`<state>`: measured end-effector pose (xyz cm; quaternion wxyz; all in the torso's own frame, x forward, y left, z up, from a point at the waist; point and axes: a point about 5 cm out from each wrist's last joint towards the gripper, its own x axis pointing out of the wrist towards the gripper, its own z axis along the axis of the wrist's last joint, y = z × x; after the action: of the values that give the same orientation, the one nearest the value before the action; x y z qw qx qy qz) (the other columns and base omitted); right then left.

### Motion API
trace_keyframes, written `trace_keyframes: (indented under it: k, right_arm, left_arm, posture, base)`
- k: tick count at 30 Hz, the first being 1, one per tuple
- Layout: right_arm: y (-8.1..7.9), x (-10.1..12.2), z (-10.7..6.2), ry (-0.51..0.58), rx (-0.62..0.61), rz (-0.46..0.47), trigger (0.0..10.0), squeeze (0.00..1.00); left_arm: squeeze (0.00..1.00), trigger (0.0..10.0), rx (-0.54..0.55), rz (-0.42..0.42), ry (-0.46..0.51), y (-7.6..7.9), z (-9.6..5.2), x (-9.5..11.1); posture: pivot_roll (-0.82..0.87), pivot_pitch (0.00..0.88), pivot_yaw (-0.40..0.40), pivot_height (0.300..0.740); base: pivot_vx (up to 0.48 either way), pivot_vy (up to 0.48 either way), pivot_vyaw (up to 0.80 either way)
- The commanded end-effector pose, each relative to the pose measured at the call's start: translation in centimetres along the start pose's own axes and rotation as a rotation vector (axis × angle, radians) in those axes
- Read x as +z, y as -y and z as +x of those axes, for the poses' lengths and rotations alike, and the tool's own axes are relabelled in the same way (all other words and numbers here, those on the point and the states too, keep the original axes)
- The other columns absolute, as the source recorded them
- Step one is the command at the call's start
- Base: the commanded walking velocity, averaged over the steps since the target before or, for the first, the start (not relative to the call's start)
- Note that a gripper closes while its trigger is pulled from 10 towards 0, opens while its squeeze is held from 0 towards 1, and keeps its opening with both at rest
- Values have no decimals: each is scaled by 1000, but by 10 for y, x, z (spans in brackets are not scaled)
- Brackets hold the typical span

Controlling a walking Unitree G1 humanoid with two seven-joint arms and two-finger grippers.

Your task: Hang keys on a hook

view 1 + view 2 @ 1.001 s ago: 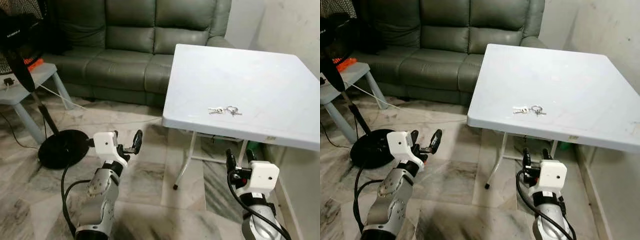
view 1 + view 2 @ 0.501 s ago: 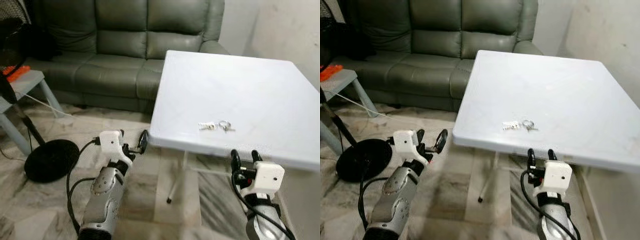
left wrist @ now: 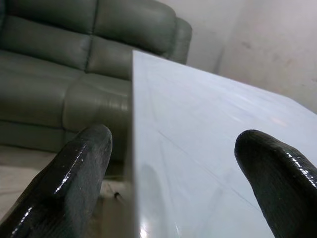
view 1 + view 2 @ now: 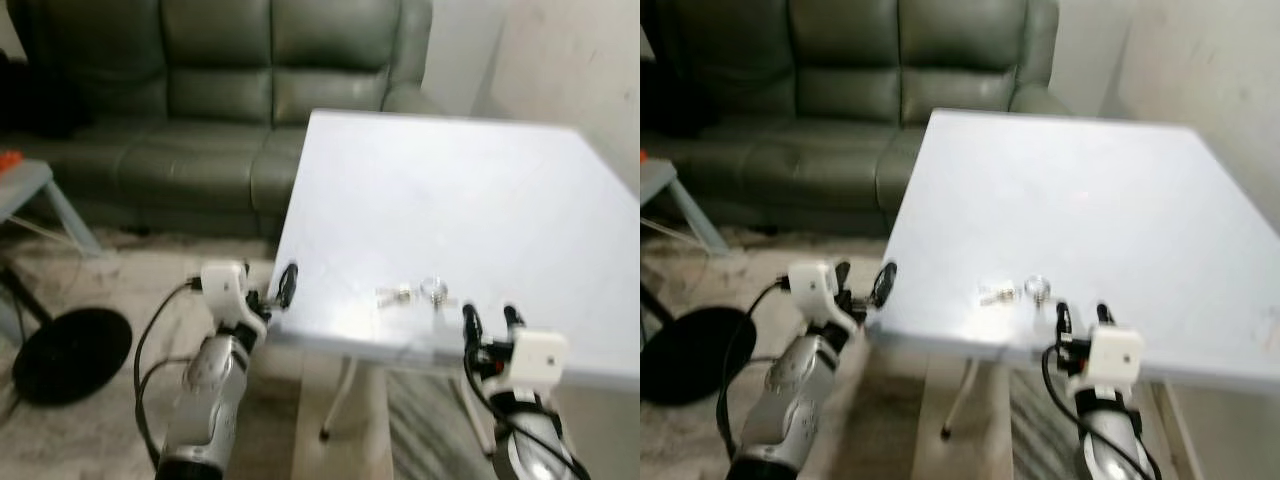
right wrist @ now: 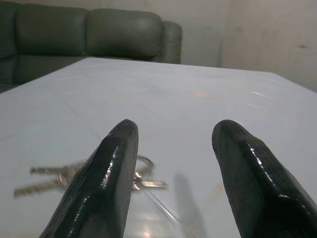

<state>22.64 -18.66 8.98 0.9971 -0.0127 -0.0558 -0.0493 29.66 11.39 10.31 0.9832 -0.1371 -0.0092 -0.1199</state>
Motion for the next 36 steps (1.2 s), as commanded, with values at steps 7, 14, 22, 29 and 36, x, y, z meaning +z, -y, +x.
trace_keyframes:
  k: [7, 14, 22, 29, 36]
  right_arm:
    - [-4, -2, 2, -33, -6, 35, 10000, 0]
    - [0, 6, 11, -18, 27, 3, 10000, 0]
    - [7, 25, 26, -17, 44, 2, 10000, 0]
    - [3, 40, 40, -77, 24, -12, 10000, 0]
    - [4, 35, 42, -214, -10, -30, 10000, 0]
  left_arm:
    - [0, 10000, -24, 60, 2, -1, -4, 3]
    - [0, 10000, -153, 113, -15, 19, -10, -2]
    - [0, 10000, -247, 130, -33, 39, -19, -8]
    - [0, 10000, -272, 127, -34, 44, -20, -7]
    - [0, 10000, -287, 129, -33, 48, -22, -5]
  posture:
    - [-57, 42, -33, 740]
    - [-55, 48, -41, 740]
    - [-56, 57, -48, 740]
    - [-56, 61, -51, 740]
    - [-54, 61, -55, 740]
  base:
    - [0, 0, 0]
    - [0, 0, 0]
    - [0, 0, 0]
    - [0, 0, 0]
    - [0, 0, 0]
